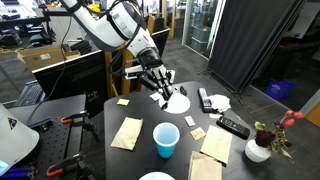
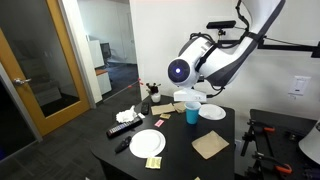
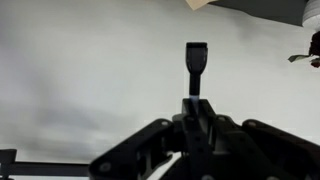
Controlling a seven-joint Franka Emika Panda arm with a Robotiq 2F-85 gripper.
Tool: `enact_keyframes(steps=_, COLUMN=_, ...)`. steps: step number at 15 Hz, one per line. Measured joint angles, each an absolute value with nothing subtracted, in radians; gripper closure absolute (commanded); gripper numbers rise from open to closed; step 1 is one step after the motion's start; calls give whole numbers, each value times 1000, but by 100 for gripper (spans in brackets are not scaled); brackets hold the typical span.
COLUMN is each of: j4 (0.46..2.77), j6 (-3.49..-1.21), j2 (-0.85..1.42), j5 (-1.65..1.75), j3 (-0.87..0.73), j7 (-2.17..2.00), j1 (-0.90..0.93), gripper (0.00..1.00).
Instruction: Put the marker in the cup
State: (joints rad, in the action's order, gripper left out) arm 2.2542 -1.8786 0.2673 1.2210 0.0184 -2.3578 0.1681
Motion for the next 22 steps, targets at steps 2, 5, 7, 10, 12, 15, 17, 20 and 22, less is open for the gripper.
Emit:
enact_keyframes(steps=2, j4=2246, j6=-1852, j2=286, j5=1253, j3=19, j7=-2411, j1=168, gripper=97)
enact_keyframes(steps=5, j4=2237, j6=-1813, j2=317, j5=1274, j3=19, j7=-2467, j1=168, gripper=97)
enact_keyframes(steps=7, j4=2234, j6=-1799, j2=338, j5=1274, j3=19, j7=-2493, j1=167, gripper=97)
enact_keyframes(steps=10, j4=2233, j6=-1789, j2=368, j5=1274, j3=19, j7=-2521, j1=165, gripper=97)
enact_keyframes(steps=12, j4=2232, j6=-1789, j2=387, j5=1274, j3=19, j7=-2540, j1=163, gripper=97)
enact_keyframes(steps=15, j4=2230, j6=-1789, j2=416, j5=1273, j3=19, j7=-2566, j1=161, gripper=97)
enact_keyframes(steps=17, j4=2224, j6=-1789, j2=438, j5=1272, j3=19, j7=-2579, j1=160, gripper=97)
enact_keyframes(steps=20, j4=2210, j6=-1789, j2=469, j5=1272, j3=21, j7=-2580, j1=156, gripper=97)
enact_keyframes(steps=22, j4=2200, j6=-1789, j2=486, j5=1272, j3=22, j7=-2580, j1=155, gripper=97)
